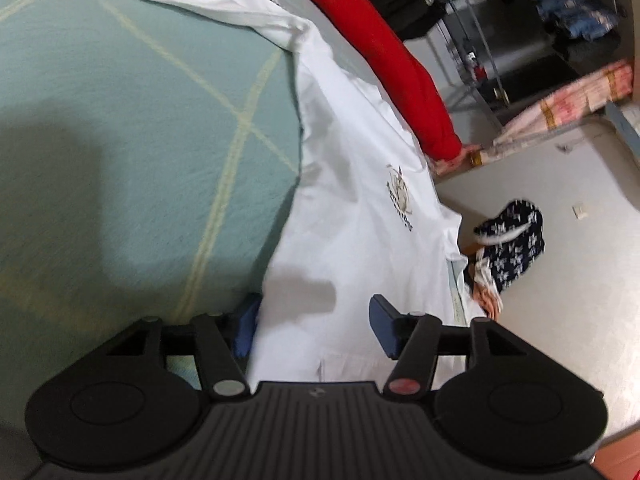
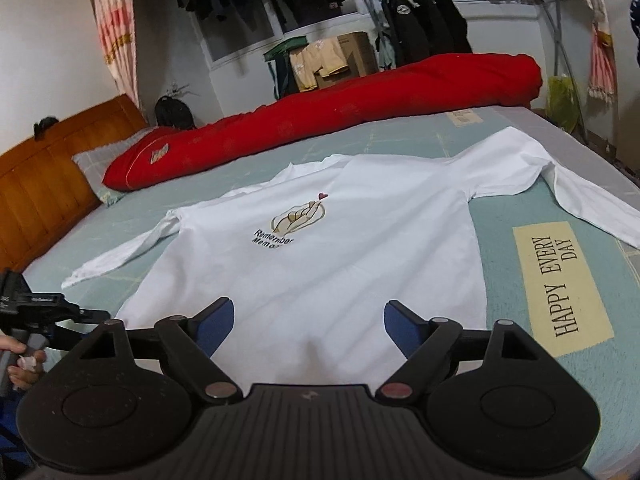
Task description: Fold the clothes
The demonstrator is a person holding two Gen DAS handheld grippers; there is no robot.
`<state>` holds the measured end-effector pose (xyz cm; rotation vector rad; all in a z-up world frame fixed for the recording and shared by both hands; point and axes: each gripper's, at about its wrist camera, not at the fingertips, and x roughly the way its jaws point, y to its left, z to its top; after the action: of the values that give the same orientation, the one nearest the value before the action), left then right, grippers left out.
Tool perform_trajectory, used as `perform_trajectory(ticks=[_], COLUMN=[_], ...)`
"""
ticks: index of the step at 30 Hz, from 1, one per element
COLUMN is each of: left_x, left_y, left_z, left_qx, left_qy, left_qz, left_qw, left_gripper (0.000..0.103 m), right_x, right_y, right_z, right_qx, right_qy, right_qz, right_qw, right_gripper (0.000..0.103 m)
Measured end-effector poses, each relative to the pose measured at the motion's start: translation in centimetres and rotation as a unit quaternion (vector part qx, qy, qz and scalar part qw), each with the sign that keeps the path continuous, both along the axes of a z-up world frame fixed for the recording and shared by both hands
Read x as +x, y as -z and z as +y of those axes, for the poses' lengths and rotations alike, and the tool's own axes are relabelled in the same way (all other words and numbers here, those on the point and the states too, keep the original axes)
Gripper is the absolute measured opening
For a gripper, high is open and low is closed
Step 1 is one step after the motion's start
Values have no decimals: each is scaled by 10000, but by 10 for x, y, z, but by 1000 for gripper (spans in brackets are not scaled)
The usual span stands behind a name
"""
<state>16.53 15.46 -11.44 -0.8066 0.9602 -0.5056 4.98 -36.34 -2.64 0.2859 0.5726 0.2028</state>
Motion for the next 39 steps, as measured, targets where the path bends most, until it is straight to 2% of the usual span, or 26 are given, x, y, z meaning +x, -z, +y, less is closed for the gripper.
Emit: perform_trajectory(ticks=[3,5,6,7,8,10,14,16,19,23,26,28,29,32,36,39], left_x=[-7,-12,-13,-13,-14,-18,-42,-40,-32,-22,-15,-10,-7,3,23,11], left_y=[1,3,2,2,2,-1,-20,-27,-37,-51,-61,-68,-71,-78,-49,-37], left_z=[3,4,3,2,1,-1,1,-9,-27,-52,-71,-84,-90,-114,-142,-117], left_qx=[-93,-79,38,155,272,438,506,712,1083,1573,1936,2174,2292,2633,3031,2855], left_qy=[134,162,102,42,-18,-130,-168,-48,183,490,719,870,945,1213,1412,1272], left_qz=[1,-31,-32,-33,-33,-91,-363,-550,-858,-1265,-1567,-1765,-1864,-2178,-2060,-2122], left_qw=[9999,9998,9999,9999,9996,9989,9979,9959,9902,9782,9658,9560,9507,9319,9197,9259], left_gripper=[59,56,37,7,2,2,2,1,3,6,17,43,47,50,53,53], right_x=[-2,-2,-1,0,2,5,6,6,9,12,17,25,32,60,94,75], right_y=[-1,0,1,2,3,5,6,7,11,17,18,18,17,23,51,69], right_z=[3,6,6,7,7,9,9,10,4,-1,-4,-1,6,39,66,49], right_qx=[43,17,3,-9,-6,13,-88,-143,-81,-198,-215,-237,-252,-513,-1109,-1483], right_qy=[-45,-109,-112,-110,-101,-77,-59,-52,40,127,150,105,-32,-553,-812,-699], right_qz=[-60,-56,-26,8,28,56,82,94,179,319,383,380,309,237,533,657], right_qw=[10000,9999,9999,9999,9999,10000,9999,9998,9998,9992,9989,9989,9992,9969,9891,9843], right_gripper=[86,87,87,87,87,87,87,87,87,87,88,89,90,95,95,96])
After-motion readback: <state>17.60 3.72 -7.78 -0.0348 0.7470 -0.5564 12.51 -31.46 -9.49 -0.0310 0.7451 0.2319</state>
